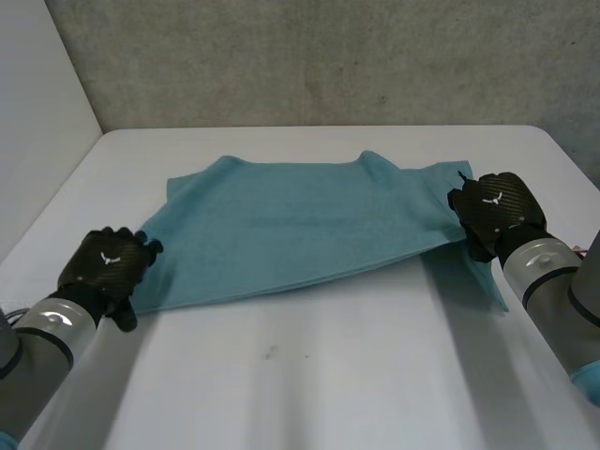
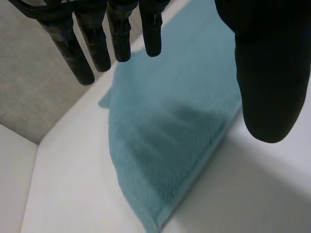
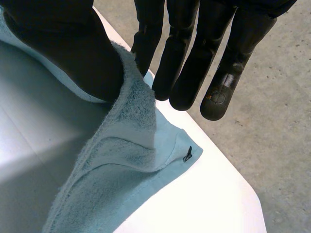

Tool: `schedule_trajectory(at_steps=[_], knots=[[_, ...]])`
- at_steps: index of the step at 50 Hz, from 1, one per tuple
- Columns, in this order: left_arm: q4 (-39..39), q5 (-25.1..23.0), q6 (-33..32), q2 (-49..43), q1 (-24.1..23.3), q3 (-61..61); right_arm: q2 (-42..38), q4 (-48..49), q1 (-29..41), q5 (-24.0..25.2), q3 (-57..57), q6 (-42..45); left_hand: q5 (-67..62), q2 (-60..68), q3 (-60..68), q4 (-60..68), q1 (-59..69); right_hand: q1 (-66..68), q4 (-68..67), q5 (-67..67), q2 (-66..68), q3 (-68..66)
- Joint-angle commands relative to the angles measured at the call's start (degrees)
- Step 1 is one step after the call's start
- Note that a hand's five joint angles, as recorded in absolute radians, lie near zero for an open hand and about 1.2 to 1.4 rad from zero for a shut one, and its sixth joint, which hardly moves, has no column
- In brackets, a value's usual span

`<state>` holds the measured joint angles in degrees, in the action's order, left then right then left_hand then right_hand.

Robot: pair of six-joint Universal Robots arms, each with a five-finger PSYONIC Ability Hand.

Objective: Fold the laundry

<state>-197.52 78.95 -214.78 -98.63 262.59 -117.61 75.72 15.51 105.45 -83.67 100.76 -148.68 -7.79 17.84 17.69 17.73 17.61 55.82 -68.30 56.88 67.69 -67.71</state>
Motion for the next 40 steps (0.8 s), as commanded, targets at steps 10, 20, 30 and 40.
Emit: schedule_trajectory(at_steps=[10,20,30,40], knots=[[-4.8,-0.4,-1.8,-9.8,3.8,3.9,0.0,-0.3,0.0,-0.4,0.0,-0.1,-15.3,15.2,15.4,15.4,15.5,24.2,-11.7,13.1,12.3,-12.3],[-4.2,-0.3,-1.3,-12.6,3.2,4.8,0.0,-0.1,0.1,-0.7,-0.2,-0.5,-15.5,15.4,15.6,15.5,15.6,24.2,-11.7,13.1,12.3,-12.3],[-1.9,-0.5,3.0,-14.6,3.2,7.3,0.0,-0.2,0.3,-0.8,-0.4,-0.6,-16.0,15.9,16.1,16.0,16.2,24.2,-11.7,13.1,12.3,-12.3],[-2.2,-2.3,3.4,-16.7,3.3,10.4,-0.1,-0.2,0.5,-0.8,-0.1,-0.6,-22.7,22.6,22.8,22.8,22.9,24.2,-11.7,13.1,12.3,-12.3]])
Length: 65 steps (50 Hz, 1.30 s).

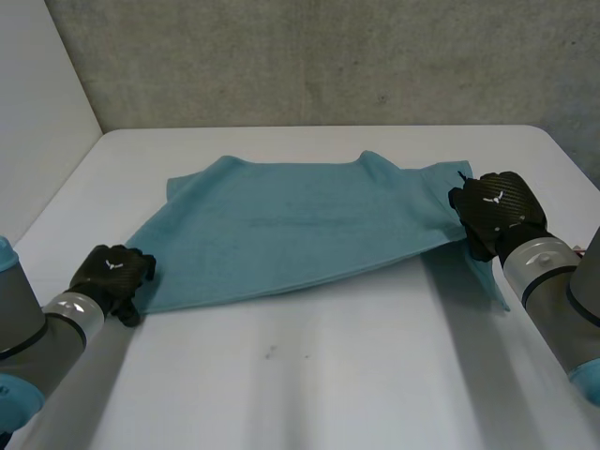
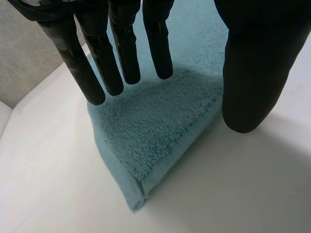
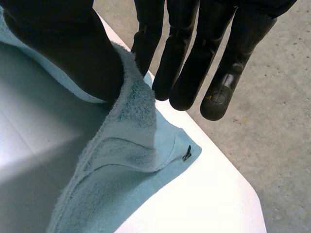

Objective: Fold the laundry

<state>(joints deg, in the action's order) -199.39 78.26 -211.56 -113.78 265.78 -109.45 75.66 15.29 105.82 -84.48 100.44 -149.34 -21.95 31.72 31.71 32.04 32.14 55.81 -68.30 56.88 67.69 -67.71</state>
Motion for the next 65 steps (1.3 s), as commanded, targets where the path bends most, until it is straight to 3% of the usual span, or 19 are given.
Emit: schedule_trajectory(at_steps=[1,19,27,29,31,45,52,56,58,61,65], knots=[[-0.3,-1.6,0.2,-1.5,0.1,2.2,-0.2,-0.1,0.2,0.0,0.3,0.0,-8.5,8.8,8.8,8.4,8.4,24.2,-11.7,13.1,12.3,-12.3],[-0.7,-1.6,0.1,-5.1,-0.2,6.7,-0.2,0.0,-0.2,0.0,0.3,0.1,-14.4,14.7,14.7,14.3,14.2,24.2,-11.7,13.1,12.3,-12.3],[-0.7,-1.6,0.0,-6.5,-0.2,8.2,-0.3,0.0,-0.3,0.0,0.3,0.1,-27.2,27.4,27.4,27.1,27.0,24.2,-11.7,13.1,12.3,-12.3],[-0.7,-1.6,0.2,-6.7,-0.3,8.6,-0.3,0.0,-0.3,0.0,0.3,0.1,-45.1,45.3,45.3,45.0,44.9,24.2,-11.7,13.1,12.3,-12.3],[-0.7,-1.7,0.2,-6.6,-0.3,8.6,-0.3,0.0,-0.3,0.0,0.3,0.1,-48.0,48.3,48.3,47.9,47.8,24.2,-11.7,13.1,12.3,-12.3],[-0.6,-1.4,0.9,1.8,-1.1,4.4,0.4,-0.4,-0.4,-0.1,-0.2,0.5,-48.1,48.3,48.3,48.0,47.9,24.2,-11.7,13.1,12.3,-12.3],[2.0,-1.4,1.0,13.7,-0.8,-0.6,6.5,-13.8,-2.0,1.5,-2.4,2.3,-48.1,48.3,48.3,48.0,47.9,24.2,-11.7,13.1,12.3,-12.3],[9.2,-1.5,0.4,21.6,-0.3,-3.7,7.1,-24.1,-4.1,3.1,-3.5,4.9,-48.1,48.3,48.3,48.0,47.9,24.2,-11.7,13.1,12.3,-12.3],[12.8,-1.5,0.2,23.2,0.1,-3.9,7.1,-33.5,-7.6,5.2,-3.2,10.3,-48.1,48.3,48.3,48.0,47.9,24.2,-11.7,13.1,12.3,-12.3],[20.1,-1.7,0.0,24.3,1.7,-3.9,7.1,-37.2,-9.3,6.3,-2.5,13.5,-48.1,48.3,48.3,48.0,47.9,24.2,-11.7,13.1,12.3,-12.3],[23.2,-1.8,0.0,24.0,3.3,-3.8,6.0,-40.9,-12.1,7.4,-0.3,20.6,-48.1,48.3,48.3,48.0,47.9,24.2,-11.7,13.1,12.3,-12.3]])
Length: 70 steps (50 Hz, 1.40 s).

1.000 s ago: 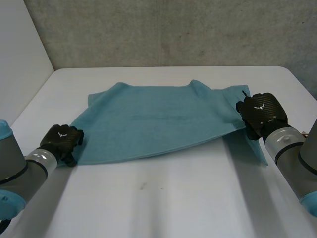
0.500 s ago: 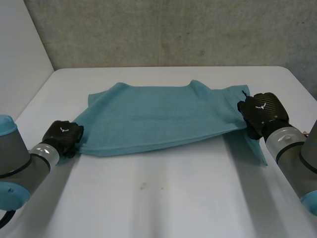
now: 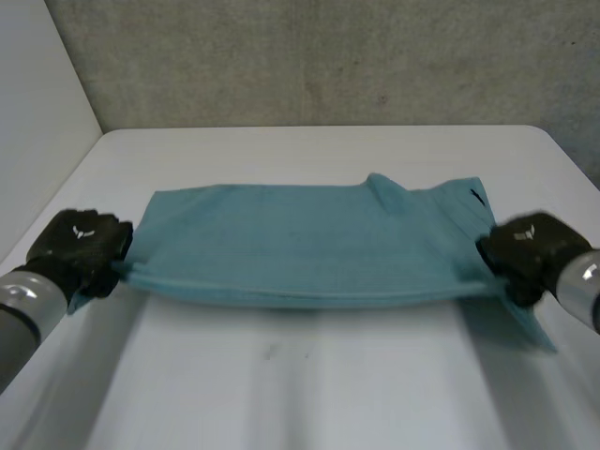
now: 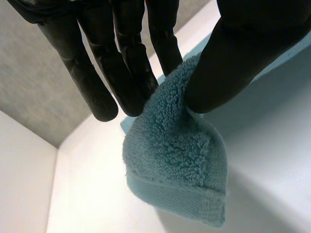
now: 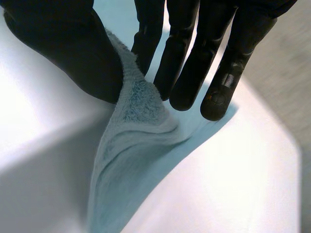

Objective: Fold the laundry

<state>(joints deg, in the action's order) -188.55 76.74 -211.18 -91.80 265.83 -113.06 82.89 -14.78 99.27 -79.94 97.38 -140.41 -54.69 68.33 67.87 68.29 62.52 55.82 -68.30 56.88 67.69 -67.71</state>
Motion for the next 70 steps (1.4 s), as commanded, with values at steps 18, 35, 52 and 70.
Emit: schedule_trajectory(at_steps=[18,35,52,70], knots=[[-2.0,1.3,0.4,-19.3,-5.9,32.8,-16.1,6.0,1.0,-4.0,-27.4,0.8,-15.3,11.7,12.1,11.7,17.5,24.2,-11.7,13.1,12.3,-12.3],[-23.4,9.7,10.5,-17.4,-6.7,51.5,-5.9,33.9,4.9,-8.2,-33.0,-5.7,-15.3,11.7,12.1,11.7,17.5,24.2,-11.7,13.1,12.3,-12.3],[-25.9,6.9,10.4,-21.3,-5.8,16.7,-13.9,30.5,5.1,1.8,-3.1,-5.4,-15.3,11.7,12.1,11.7,17.5,24.2,-11.7,13.1,12.3,-12.3],[-26.6,6.8,10.8,-20.8,-1.7,10.7,-15.0,29.9,-0.7,1.9,2.2,-13.5,-15.3,11.7,12.1,11.7,17.5,-23.9,36.3,-34.9,-35.7,35.7]])
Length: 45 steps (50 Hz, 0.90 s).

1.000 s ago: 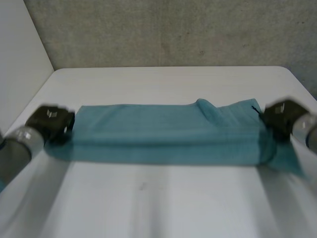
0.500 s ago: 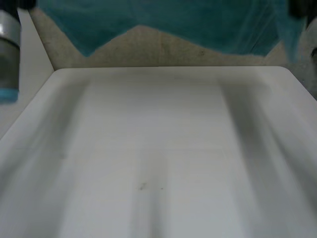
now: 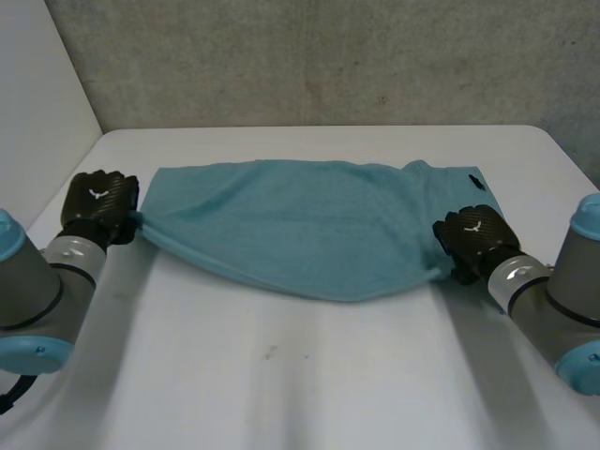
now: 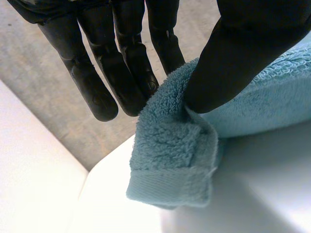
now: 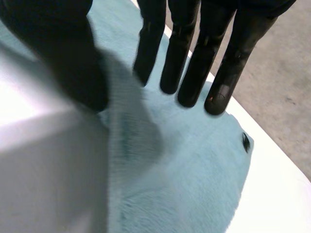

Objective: Fold the laundry

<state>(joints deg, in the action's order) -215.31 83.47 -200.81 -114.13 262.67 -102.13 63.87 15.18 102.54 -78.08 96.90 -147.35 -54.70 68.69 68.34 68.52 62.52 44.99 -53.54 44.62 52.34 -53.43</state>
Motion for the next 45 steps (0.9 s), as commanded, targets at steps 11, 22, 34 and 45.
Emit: schedule_trajectory(at_steps=[11,22,34,45], knots=[[0.4,0.1,0.4,1.8,1.4,-1.1,5.2,-3.9,-10.9,0.8,6.1,-18.5,-15.3,11.3,11.7,11.5,17.5,-16.4,25.0,-26.0,-23.8,24.8],[0.4,0.1,0.5,1.9,1.5,-1.1,4.9,-4.9,-17.1,7.0,8.0,-18.2,-15.3,11.3,11.7,11.5,17.5,-14.4,22.9,-24.0,-21.7,22.8],[0.8,0.3,0.5,2.0,1.7,-1.1,2.7,-2.5,-18.3,7.4,6.4,-18.0,-15.3,11.3,11.7,11.5,17.5,35.0,-26.5,25.4,27.7,-26.6],[16.9,0.2,-0.1,8.6,1.8,-3.2,11.8,-8.0,-19.6,7.2,7.7,-4.8,-15.3,11.3,11.7,11.5,17.5,35.0,-26.5,25.4,27.7,-26.6]])
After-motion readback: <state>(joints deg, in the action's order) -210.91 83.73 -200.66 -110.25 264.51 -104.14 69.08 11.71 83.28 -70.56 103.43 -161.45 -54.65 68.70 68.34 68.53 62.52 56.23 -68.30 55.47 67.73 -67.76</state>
